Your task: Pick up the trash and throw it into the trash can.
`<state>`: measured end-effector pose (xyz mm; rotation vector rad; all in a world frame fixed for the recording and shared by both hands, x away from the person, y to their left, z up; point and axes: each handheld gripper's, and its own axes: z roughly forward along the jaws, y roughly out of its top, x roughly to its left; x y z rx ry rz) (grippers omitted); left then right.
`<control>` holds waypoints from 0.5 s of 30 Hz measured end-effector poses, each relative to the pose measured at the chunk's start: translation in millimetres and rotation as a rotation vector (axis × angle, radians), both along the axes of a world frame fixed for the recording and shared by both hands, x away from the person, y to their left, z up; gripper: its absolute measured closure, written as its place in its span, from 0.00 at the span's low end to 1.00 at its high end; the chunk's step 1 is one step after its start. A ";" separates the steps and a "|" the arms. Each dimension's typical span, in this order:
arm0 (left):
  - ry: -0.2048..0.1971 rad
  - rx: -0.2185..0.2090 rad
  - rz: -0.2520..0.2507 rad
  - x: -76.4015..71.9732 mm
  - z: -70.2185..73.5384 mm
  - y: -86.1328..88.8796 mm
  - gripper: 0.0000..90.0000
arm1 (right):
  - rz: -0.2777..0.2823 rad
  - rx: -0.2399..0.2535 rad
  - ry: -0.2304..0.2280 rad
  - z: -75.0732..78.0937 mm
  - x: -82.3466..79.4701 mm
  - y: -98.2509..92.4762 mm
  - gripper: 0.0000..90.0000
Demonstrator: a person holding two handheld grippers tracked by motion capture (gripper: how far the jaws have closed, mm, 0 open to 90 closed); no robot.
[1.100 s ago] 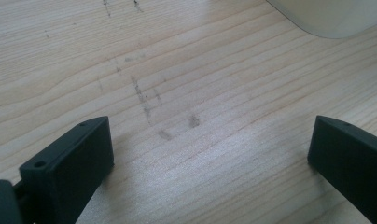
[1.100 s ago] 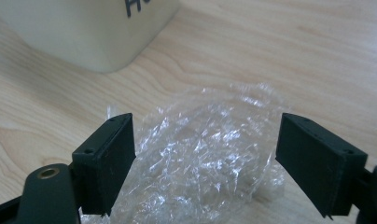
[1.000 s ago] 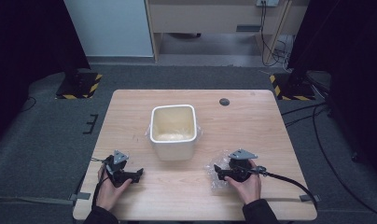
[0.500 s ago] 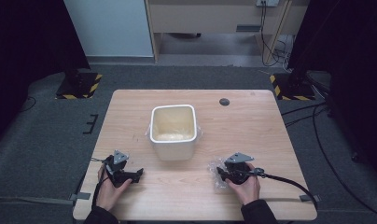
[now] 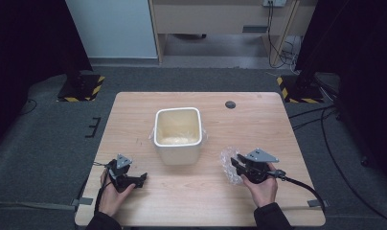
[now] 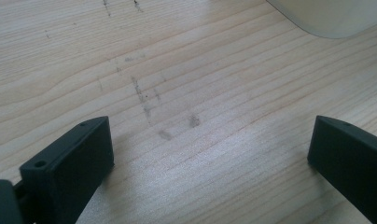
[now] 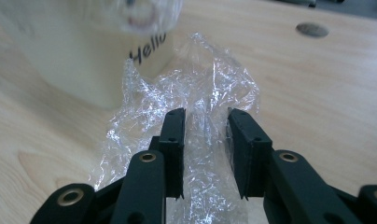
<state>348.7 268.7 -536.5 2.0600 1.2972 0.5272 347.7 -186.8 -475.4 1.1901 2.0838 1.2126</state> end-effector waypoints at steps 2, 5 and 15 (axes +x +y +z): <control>0.000 0.000 0.000 0.0 0.0 0.0 0.00 | -0.012 0.027 -0.027 8.0 -0.4 -5.4 0.76; 0.000 0.000 0.000 0.0 0.0 0.0 0.00 | -0.027 0.063 -0.056 19.1 -0.6 -14.4 0.75; 0.000 0.000 0.000 0.0 0.0 0.0 0.00 | -0.059 0.124 -0.136 46.3 -6.5 -31.4 0.76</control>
